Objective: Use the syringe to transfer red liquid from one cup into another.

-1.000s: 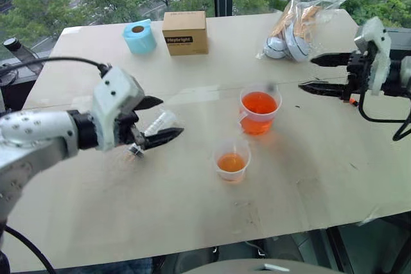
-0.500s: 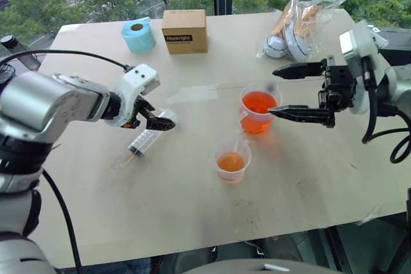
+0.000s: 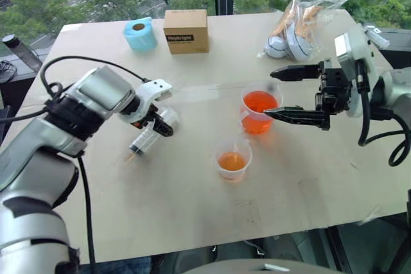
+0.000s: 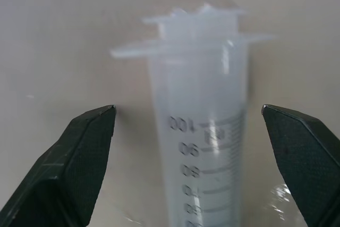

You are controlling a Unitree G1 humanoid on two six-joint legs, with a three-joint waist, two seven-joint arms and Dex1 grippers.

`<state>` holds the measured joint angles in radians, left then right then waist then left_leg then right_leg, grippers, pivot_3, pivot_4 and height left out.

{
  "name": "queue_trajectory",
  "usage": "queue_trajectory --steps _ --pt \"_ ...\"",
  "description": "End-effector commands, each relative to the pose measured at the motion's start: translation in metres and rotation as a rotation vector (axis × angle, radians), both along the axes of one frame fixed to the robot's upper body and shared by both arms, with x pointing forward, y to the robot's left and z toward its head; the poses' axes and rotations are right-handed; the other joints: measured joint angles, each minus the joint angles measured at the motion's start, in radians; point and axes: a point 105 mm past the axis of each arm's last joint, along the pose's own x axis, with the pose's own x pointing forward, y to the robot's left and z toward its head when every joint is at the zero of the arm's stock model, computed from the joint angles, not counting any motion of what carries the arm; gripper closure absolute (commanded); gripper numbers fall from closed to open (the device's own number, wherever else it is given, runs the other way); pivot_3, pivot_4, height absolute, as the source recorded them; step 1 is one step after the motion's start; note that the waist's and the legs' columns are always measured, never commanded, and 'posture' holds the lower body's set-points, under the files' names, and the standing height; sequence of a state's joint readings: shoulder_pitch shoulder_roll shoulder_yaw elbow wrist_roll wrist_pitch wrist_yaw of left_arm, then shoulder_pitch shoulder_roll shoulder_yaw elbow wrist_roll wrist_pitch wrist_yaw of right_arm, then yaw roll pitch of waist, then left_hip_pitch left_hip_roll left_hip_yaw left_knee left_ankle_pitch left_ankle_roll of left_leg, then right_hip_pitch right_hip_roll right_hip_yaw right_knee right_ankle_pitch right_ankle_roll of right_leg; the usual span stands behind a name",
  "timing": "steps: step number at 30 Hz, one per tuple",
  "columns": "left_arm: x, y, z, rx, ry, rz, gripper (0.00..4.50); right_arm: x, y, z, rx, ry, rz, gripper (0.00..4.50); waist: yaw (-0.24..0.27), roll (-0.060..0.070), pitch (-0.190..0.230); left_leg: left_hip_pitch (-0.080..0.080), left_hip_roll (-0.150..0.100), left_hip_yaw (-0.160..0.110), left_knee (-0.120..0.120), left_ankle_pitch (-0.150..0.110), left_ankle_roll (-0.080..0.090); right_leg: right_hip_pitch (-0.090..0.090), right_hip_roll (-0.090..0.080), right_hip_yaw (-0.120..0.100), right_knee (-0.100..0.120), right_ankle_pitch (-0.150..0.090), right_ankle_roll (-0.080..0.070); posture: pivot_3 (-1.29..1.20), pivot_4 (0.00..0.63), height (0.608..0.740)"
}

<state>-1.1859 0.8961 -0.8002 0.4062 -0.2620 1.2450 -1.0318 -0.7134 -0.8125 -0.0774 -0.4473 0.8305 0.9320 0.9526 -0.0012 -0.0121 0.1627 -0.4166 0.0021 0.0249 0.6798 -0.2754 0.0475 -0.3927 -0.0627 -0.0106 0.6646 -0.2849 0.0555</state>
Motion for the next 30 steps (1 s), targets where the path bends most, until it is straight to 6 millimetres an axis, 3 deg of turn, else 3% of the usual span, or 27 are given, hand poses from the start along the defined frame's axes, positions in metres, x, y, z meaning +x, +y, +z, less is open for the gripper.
queue_trajectory --steps 1,3,4,9,12,16,22,25,30 --pt "0.014 -0.002 0.000 0.054 -0.019 -0.030 0.00 -0.002 0.000 0.005 -0.001 -0.042 0.006 0.03 0.006 0.000 0.000 0.000 0.000 0.000 0.001 0.000 0.000 0.000 0.000 0.000 0.000 0.000 0.000 0.00 0.150 0.740" --pt "0.017 -0.006 -0.002 0.064 -0.006 -0.050 0.00 -0.001 -0.001 0.005 -0.003 -0.044 0.004 0.03 0.016 0.001 -0.001 0.000 0.000 0.000 0.002 0.000 0.000 0.000 0.000 0.000 0.002 0.000 0.000 0.00 0.150 0.740" --pt "0.017 -0.008 -0.003 0.071 0.003 -0.063 0.25 -0.001 -0.001 0.006 -0.004 -0.045 0.002 0.01 0.018 0.001 -0.001 0.000 0.000 0.000 0.003 0.000 0.000 0.000 0.000 0.000 0.003 0.000 0.000 0.00 0.150 0.740" --pt "0.012 -0.010 -0.004 0.074 0.040 -0.096 2.14 -0.003 -0.005 0.005 -0.016 -0.036 -0.010 0.00 0.015 0.001 -0.001 0.000 0.000 0.000 0.005 0.000 0.001 0.000 0.000 0.000 0.005 0.000 0.000 0.00 0.150 0.740" --pt "0.008 -0.007 -0.001 0.060 0.036 -0.094 2.94 -0.002 -0.006 0.003 -0.023 -0.035 -0.017 0.00 0.013 0.001 -0.001 -0.001 0.000 0.000 0.004 -0.001 0.001 0.000 -0.001 0.000 0.005 0.000 0.000 0.00 0.150 0.740" --pt "0.010 -0.009 0.018 0.005 -0.052 -0.097 3.01 -0.003 -0.006 0.005 -0.020 -0.034 -0.018 0.00 0.011 0.000 0.000 -0.003 0.000 0.000 0.004 -0.001 0.002 -0.002 -0.001 0.000 0.007 0.000 0.000 0.00 0.150 0.740" --pt "0.018 -0.021 0.114 -0.327 -0.435 -0.130 3.01 0.006 -0.016 0.014 -0.023 -0.047 -0.076 0.00 0.010 -0.001 0.001 -0.010 0.000 -0.004 0.008 -0.001 0.002 -0.005 -0.002 -0.001 0.007 0.000 0.000 0.00 0.150 0.740" --pt "0.008 -0.031 0.163 -0.532 -0.630 -0.207 3.01 0.012 -0.024 0.024 -0.003 -0.051 -0.115 0.00 0.005 -0.001 0.001 -0.014 0.000 -0.004 0.009 -0.001 0.002 -0.009 -0.003 -0.002 0.008 0.000 0.000 0.00 0.150 0.740" --pt "-0.001 -0.055 0.190 -0.685 -0.860 -0.335 3.01 0.022 -0.038 0.039 0.044 -0.102 -0.155 0.00 0.008 -0.001 0.000 -0.014 0.000 -0.005 0.009 -0.001 0.001 -0.009 -0.006 -0.004 0.008 0.000 0.001 0.00 0.150 0.740"
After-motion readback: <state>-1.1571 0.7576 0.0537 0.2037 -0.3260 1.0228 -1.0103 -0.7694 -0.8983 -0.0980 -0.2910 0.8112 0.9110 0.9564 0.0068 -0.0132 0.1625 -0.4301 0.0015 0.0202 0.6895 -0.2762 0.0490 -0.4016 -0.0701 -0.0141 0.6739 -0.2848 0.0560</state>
